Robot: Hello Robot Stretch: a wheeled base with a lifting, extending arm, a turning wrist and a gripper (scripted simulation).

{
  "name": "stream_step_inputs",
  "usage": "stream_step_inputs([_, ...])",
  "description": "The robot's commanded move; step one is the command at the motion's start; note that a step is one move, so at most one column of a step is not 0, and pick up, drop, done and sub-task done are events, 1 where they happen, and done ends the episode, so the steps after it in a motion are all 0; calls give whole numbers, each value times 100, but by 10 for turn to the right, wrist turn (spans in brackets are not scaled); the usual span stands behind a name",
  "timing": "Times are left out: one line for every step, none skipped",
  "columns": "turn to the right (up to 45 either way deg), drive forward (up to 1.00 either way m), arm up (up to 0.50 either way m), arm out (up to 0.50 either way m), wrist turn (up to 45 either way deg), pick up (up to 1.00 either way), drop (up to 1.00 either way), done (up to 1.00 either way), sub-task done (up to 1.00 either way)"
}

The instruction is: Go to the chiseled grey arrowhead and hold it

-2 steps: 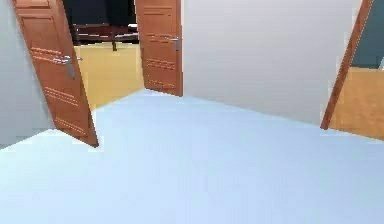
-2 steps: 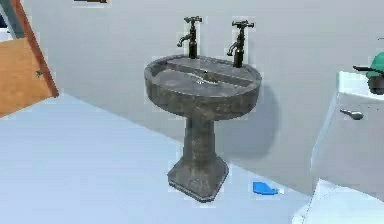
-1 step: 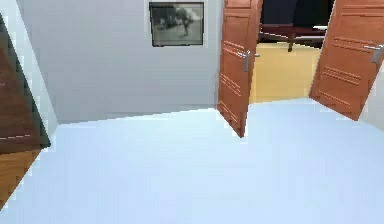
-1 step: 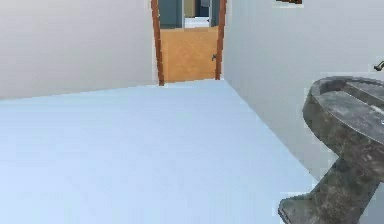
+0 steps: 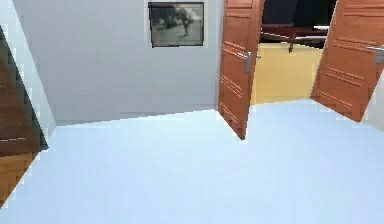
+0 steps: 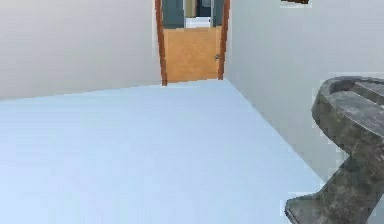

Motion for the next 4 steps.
stream_step_inputs([-420,0,0,0,0,0,0,0,0])
stream_step_inputs([0,100,0,0,0,0,0,0,0])
stream_step_inputs([-30,0,0,0,0,0,0,0,0])
stream_step_inputs([0,50,0,0,0,0,0,0,0])
